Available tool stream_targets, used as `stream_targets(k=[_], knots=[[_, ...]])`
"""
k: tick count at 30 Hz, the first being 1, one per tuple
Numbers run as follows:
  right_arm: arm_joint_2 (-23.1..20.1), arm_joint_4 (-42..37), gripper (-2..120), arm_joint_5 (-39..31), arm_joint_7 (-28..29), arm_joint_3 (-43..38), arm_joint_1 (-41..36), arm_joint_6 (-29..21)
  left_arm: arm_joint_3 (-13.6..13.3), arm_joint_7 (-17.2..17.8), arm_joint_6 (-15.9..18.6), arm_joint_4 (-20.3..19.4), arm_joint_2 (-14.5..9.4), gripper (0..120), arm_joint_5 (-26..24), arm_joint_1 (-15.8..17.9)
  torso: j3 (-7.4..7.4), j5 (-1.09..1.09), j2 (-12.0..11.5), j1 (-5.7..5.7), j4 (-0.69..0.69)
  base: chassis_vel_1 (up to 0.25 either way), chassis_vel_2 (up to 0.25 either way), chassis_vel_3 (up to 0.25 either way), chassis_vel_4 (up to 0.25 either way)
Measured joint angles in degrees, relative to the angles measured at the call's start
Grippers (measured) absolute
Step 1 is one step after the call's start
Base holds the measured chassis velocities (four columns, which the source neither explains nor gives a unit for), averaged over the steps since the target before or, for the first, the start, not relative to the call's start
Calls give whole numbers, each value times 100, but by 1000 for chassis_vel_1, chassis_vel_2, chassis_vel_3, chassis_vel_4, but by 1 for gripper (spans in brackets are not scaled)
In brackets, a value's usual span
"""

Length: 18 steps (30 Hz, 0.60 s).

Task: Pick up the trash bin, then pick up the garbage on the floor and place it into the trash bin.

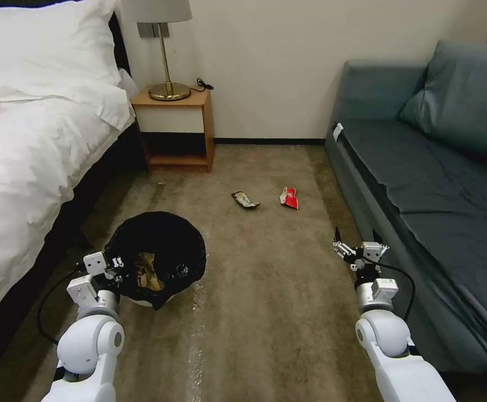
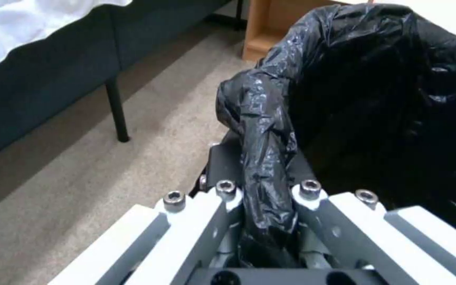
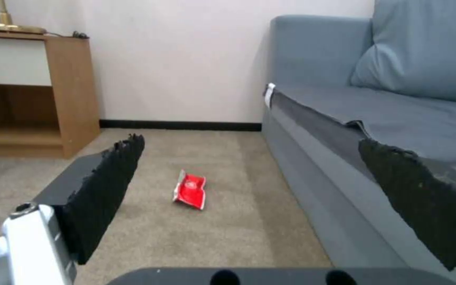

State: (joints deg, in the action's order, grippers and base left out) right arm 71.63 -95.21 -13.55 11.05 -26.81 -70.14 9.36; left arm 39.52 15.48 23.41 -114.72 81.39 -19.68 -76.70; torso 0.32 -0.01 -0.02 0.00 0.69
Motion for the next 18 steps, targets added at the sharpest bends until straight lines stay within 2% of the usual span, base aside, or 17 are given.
stream_targets(k=[18], knots=[[4,5,100,-173,-93,-17,-70,-3,21,9,-4,15,9,5,4,-6,0,0,-1,0,0,-12,12,11,-14]])
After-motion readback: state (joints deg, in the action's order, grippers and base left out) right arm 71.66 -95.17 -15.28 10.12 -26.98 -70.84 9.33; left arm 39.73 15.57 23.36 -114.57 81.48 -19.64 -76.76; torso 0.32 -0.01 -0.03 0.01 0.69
